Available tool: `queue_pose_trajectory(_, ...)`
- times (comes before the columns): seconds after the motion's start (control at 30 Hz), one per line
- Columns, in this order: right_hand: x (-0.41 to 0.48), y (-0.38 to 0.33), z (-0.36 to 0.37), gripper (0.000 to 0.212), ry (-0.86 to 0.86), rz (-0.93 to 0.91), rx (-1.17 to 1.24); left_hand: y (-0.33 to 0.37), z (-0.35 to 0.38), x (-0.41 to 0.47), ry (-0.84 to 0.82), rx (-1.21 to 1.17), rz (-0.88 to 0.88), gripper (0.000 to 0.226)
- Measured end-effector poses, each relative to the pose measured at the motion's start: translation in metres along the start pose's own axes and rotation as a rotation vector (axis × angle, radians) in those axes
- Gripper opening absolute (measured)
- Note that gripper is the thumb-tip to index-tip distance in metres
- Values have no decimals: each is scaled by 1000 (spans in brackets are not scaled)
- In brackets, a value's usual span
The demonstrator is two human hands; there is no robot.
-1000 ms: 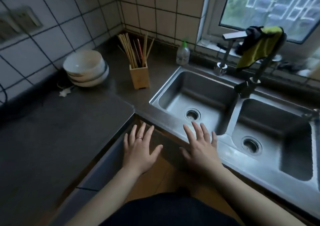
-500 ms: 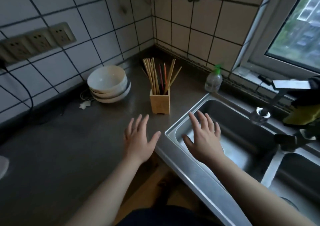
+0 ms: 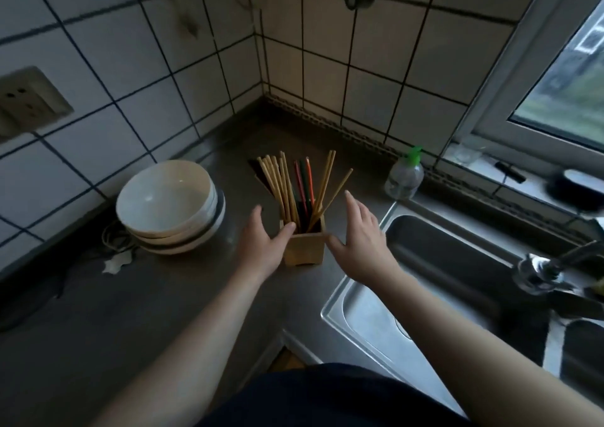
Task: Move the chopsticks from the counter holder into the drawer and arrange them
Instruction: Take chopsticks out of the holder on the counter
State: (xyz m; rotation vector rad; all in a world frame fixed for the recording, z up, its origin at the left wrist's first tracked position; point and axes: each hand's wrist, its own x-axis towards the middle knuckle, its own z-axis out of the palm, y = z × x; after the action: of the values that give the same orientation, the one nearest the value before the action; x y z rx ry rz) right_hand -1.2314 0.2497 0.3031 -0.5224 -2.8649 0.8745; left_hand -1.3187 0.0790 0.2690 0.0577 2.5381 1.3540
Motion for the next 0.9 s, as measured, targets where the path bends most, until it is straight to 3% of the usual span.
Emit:
queue_pose_trajectory(0.13, 30, -13, 8, 83, -48, 124, 173, 12, 8, 27, -50, 3, 29, 76)
queue_pose_trajectory(0.33, 58, -25, 10, 69, -35, 231, 608, 25, 16, 62, -183, -127, 20, 34)
queue_pose_trajectory(0.43, 67, -26, 13, 64, -55, 300, 864, 29, 15, 76, -282, -131, 6, 37)
queue_pose_trajectory(0.57, 78, -28, 16, 39, -9, 338, 919, 29, 16, 87, -291, -137, 8, 37)
queue_pose_trajectory(0.7, 85, -30, 20, 39, 10, 379, 980, 28, 19, 88, -226, -155, -26, 34)
queue_pose_trajectory(0.9, 87, -35, 24, 15, 9, 334, 894, 18, 19, 88, -200, -256, 44, 24)
